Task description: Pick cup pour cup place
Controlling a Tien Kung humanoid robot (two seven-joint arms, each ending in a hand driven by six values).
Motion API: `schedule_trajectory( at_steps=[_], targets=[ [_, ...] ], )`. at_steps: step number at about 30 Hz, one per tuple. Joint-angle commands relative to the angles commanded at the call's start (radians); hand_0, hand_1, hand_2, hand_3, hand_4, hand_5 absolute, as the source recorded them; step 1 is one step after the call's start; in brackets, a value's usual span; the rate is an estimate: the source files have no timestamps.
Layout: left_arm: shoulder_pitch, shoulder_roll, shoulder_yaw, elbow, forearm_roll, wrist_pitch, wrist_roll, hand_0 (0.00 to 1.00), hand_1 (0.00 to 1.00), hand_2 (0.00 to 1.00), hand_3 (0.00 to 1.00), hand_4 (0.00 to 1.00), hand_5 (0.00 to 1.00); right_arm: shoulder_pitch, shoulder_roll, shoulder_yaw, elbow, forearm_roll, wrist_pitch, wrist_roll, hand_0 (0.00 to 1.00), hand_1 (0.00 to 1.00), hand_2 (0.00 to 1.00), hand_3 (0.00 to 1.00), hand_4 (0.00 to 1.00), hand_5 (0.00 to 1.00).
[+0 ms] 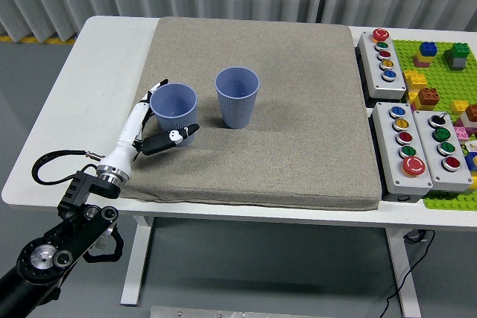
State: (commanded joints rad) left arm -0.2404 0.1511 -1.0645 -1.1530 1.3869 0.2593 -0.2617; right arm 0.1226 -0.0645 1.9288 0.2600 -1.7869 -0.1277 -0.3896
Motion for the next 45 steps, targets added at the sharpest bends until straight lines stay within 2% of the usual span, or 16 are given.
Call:
schedule_trajectory(
  at_steps=[2, 3, 8, 9, 14, 15, 32, 33, 38, 39, 44, 45],
  targets=[
    [0.0, 0.001, 0.007, 0.0, -0.023, 0.0, -0.006, 0.736, 0.794, 0.998, 0.998, 0.998, 0.347, -0.001, 0.0, 0.0, 0.0, -0.001, 0.001, 0.0, 0.641, 0.607, 0.513, 0.595, 0.002, 0.031],
    [0.0, 0.002, 0.009, 0.0, -0.029, -0.001, -0.008, 0.707, 0.775, 0.994, 0.998, 0.997, 0.315, -0.002, 0.0, 0.001, 0.0, -0.002, 0.001, 0.0, 0.641, 0.608, 0.513, 0.595, 0.002, 0.03],
    [-0.002, 0.001, 0.019, 0.006, -0.055, 0.004, -0.016, 0.707, 0.775, 0.994, 0.998, 0.997, 0.315, -0.004, 0.001, 0.003, 0.0, -0.006, 0.002, 0.0, 0.641, 0.608, 0.513, 0.595, 0.002, 0.03],
    [-0.003, 0.001, 0.021, 0.007, -0.058, 0.007, -0.019, 0.705, 0.745, 0.95, 0.998, 0.998, 0.332, -0.004, 0.001, 0.003, 0.0, -0.007, 0.002, 0.0, 0.642, 0.607, 0.513, 0.595, 0.002, 0.027],
    [-0.01, -0.002, 0.031, 0.009, -0.084, 0.017, -0.032, 0.705, 0.745, 0.95, 0.998, 0.998, 0.332, -0.003, 0.001, 0.003, 0.0, -0.006, 0.001, -0.001, 0.642, 0.607, 0.513, 0.595, 0.002, 0.027],
    [-0.012, -0.002, 0.034, 0.008, -0.095, 0.018, -0.035, 0.699, 0.728, 0.918, 0.998, 0.981, 0.296, -0.002, 0.001, 0.002, 0.0, -0.004, 0.001, 0.0, 0.642, 0.608, 0.513, 0.595, 0.002, 0.026],
    [-0.021, -0.007, 0.052, 0.006, -0.099, 0.028, -0.034, 0.728, 0.715, 0.857, 0.973, 0.995, 0.323, 0.002, 0.001, 0.002, 0.0, -0.003, 0.001, 0.0, 0.642, 0.608, 0.513, 0.594, 0.002, 0.019],
    [-0.021, -0.008, 0.053, 0.006, -0.103, 0.034, -0.037, 0.719, 0.69, 0.79, 0.911, 0.99, 0.31, 0.003, 0.001, 0.002, 0.0, -0.004, 0.001, 0.0, 0.642, 0.607, 0.513, 0.595, 0.002, 0.02],
    [-0.024, -0.01, 0.057, 0.008, -0.119, 0.052, -0.047, 0.719, 0.69, 0.79, 0.911, 0.99, 0.31, 0.005, 0.001, 0.002, 0.0, -0.002, 0.0, 0.0, 0.642, 0.607, 0.513, 0.595, 0.002, 0.02],
    [-0.024, -0.01, 0.058, 0.008, -0.121, 0.054, -0.049, 0.716, 0.673, 0.722, 0.835, 0.976, 0.295, 0.005, 0.001, 0.002, 0.0, -0.002, 0.001, 0.0, 0.642, 0.607, 0.513, 0.594, 0.002, 0.018],
    [-0.024, -0.01, 0.061, 0.008, -0.124, 0.058, -0.05, 0.716, 0.673, 0.722, 0.835, 0.976, 0.295, 0.006, 0.001, 0.001, 0.0, -0.002, 0.001, 0.0, 0.642, 0.607, 0.513, 0.594, 0.002, 0.018],
    [-0.024, -0.011, 0.063, 0.009, -0.124, 0.058, -0.05, 0.71, 0.656, 0.705, 0.775, 0.972, 0.287, 0.006, 0.001, 0.001, 0.0, -0.002, 0.001, 0.0, 0.642, 0.607, 0.513, 0.594, 0.002, 0.018]
  ],
)
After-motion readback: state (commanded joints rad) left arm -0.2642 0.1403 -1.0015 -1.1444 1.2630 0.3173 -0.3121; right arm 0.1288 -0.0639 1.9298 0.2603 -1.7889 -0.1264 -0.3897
